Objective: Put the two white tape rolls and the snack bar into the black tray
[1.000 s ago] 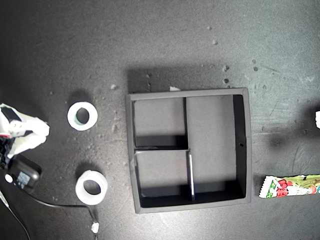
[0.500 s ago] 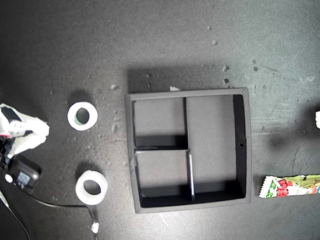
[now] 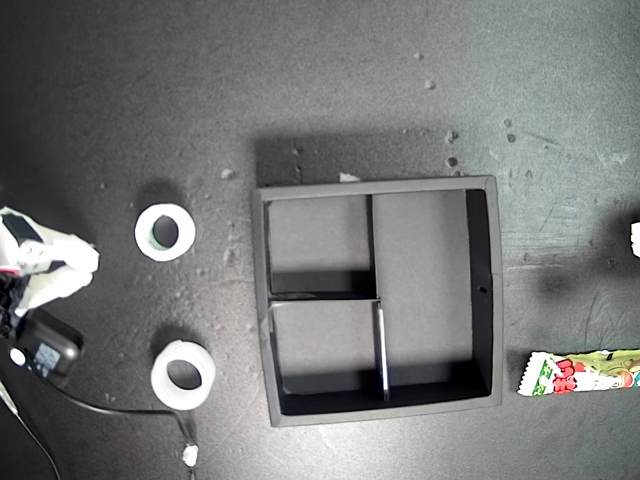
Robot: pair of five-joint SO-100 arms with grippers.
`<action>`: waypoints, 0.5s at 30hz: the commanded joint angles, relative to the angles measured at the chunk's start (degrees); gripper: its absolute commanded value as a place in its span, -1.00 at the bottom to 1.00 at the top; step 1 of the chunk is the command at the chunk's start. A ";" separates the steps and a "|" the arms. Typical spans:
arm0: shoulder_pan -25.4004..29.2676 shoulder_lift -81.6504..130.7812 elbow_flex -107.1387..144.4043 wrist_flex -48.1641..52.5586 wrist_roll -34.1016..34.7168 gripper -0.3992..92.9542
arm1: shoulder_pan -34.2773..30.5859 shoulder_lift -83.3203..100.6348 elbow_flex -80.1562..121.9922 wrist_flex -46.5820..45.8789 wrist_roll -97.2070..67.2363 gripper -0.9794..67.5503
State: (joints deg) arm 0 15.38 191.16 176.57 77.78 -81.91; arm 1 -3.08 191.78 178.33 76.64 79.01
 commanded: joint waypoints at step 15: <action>-0.26 2.64 2.02 -35.16 13.80 -0.99 | 10.28 0.18 0.70 -8.17 20.65 -0.98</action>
State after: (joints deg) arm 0 15.73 191.16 176.57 51.15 -76.20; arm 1 6.06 191.78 178.33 71.72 96.77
